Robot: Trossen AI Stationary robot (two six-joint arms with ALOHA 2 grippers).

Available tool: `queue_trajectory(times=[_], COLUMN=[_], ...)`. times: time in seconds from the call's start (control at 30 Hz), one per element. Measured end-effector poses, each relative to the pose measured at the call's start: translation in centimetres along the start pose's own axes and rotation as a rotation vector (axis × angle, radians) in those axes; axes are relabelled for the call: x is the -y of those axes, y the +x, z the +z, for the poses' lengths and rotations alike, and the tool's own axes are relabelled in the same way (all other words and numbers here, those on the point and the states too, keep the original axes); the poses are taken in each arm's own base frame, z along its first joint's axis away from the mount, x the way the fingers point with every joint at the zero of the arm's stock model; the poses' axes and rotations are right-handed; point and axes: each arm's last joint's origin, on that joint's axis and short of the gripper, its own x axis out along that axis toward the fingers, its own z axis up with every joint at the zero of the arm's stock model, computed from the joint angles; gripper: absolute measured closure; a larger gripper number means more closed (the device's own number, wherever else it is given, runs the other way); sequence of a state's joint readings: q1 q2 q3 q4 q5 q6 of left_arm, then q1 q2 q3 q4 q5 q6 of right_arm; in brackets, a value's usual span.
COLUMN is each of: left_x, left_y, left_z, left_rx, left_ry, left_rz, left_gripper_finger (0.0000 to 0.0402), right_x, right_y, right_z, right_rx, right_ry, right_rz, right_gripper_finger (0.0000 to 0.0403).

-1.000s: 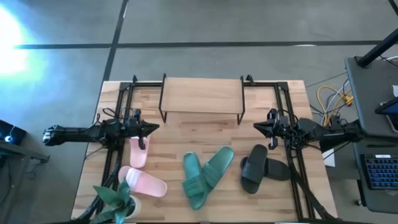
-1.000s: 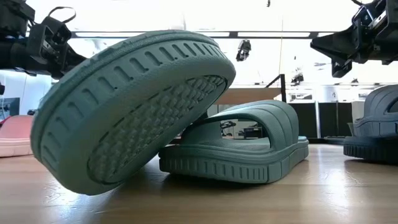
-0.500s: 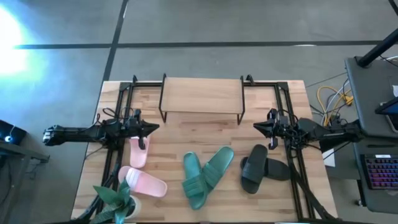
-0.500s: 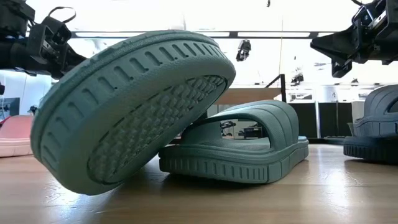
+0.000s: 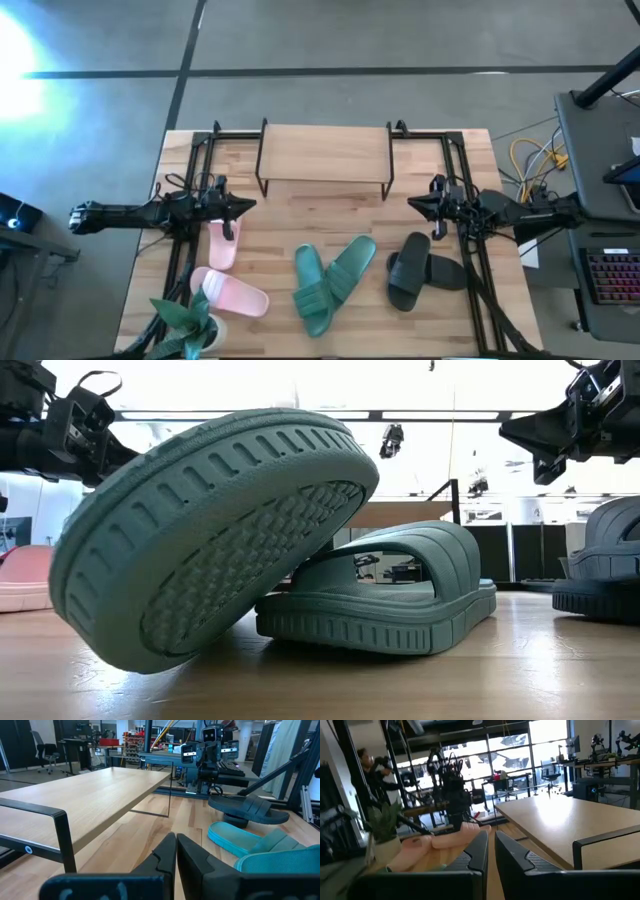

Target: Pick and place slides into the shelf

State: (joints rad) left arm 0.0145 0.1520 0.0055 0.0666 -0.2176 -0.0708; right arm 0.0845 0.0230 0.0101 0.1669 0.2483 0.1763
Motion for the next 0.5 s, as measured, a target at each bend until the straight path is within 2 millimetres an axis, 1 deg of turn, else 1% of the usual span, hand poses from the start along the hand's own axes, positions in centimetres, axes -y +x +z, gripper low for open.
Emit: queue_trajectory(times=[0.17, 0.3, 0.4, 0.47, 0.5], left_x=[0.0, 0.0, 0.0, 0.0, 0.0], left_y=[0.0, 0.0, 0.0, 0.0, 0.0], left_z=[0.0, 0.01, 0.0, 0.0, 0.0], left_rx=[0.0, 0.001, 0.0, 0.0, 0.0], left_ry=[0.0, 0.0, 0.0, 0.0, 0.0], left_rz=[0.0, 0.0, 0.0, 0.0, 0.0], left_gripper_finger=[0.0402, 0.0402, 0.0402, 0.0402, 0.0402], right_x=[-0.05, -0.12, -0.12, -0.05, -0.04], right_y=[0.0, 0.03, 0.02, 0.02, 0.02], right_z=[-0.03, -0.12, -0.04, 0.01, -0.01], right_rx=[-0.008, -0.031, -0.026, -0.01, -0.009], right_ry=[0.369, 0.614, 0.868, 0.973, 0.996], right_rz=[0.017, 0.037, 0.034, 0.013, 0.01], right_gripper_finger=[0.0376, 0.0376, 0.0376, 0.0376, 0.0376])
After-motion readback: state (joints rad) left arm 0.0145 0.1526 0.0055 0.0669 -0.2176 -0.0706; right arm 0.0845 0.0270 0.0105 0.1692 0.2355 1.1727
